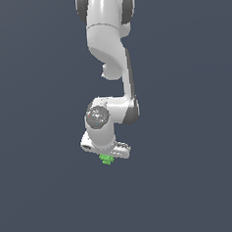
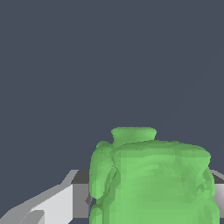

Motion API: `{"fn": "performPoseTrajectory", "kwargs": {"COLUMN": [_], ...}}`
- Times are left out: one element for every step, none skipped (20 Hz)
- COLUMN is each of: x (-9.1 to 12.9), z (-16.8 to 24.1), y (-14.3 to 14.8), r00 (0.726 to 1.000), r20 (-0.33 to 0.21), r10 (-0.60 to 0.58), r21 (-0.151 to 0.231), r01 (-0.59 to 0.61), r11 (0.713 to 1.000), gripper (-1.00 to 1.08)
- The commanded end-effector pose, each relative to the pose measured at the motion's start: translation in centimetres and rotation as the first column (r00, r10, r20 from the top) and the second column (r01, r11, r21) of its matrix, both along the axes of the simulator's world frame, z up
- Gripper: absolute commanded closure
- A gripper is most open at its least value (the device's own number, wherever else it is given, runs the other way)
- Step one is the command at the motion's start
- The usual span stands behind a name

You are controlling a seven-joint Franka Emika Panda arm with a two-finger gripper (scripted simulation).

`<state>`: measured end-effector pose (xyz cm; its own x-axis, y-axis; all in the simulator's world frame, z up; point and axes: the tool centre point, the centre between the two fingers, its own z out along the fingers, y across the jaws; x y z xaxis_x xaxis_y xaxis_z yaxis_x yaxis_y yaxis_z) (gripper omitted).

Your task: Pick up the object and move it to a goal position.

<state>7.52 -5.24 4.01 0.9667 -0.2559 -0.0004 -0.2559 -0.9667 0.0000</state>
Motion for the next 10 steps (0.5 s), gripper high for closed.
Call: {"fn": "performPoseTrajectory", "kwargs": {"x": [0.02, 0.02, 0.02, 0.02, 0.02, 0.02, 0.01, 0.02, 0.05, 0.1], "z": [0.01, 0.01, 0.01, 0.01, 0.01, 0.01, 0.02, 0.05, 0.16, 0.35], "y": [-0.01, -0.01, -0.01, -0.01, -0.01, -0.01, -0.01, 0.02, 0.09, 0.2], "r00": [1.0, 1.0, 1.0, 1.0, 1.0, 1.0, 1.0, 1.0, 1.0, 1.0], "r20": [0.0, 0.0, 0.0, 0.0, 0.0, 0.0, 0.0, 0.0, 0.0, 0.0], "r10": [0.0, 0.0, 0.0, 0.0, 0.0, 0.0, 0.0, 0.0, 0.0, 0.0], "r21": [0.0, 0.0, 0.0, 0.0, 0.0, 0.0, 0.0, 0.0, 0.0, 0.0], "r01": [0.0, 0.0, 0.0, 0.0, 0.0, 0.0, 0.0, 0.0, 0.0, 0.0], "r11": [1.0, 1.0, 1.0, 1.0, 1.0, 1.0, 1.0, 1.0, 1.0, 1.0], "gripper": [1.08, 1.08, 1.08, 1.08, 1.08, 1.08, 1.08, 1.08, 1.08, 1.08]}}
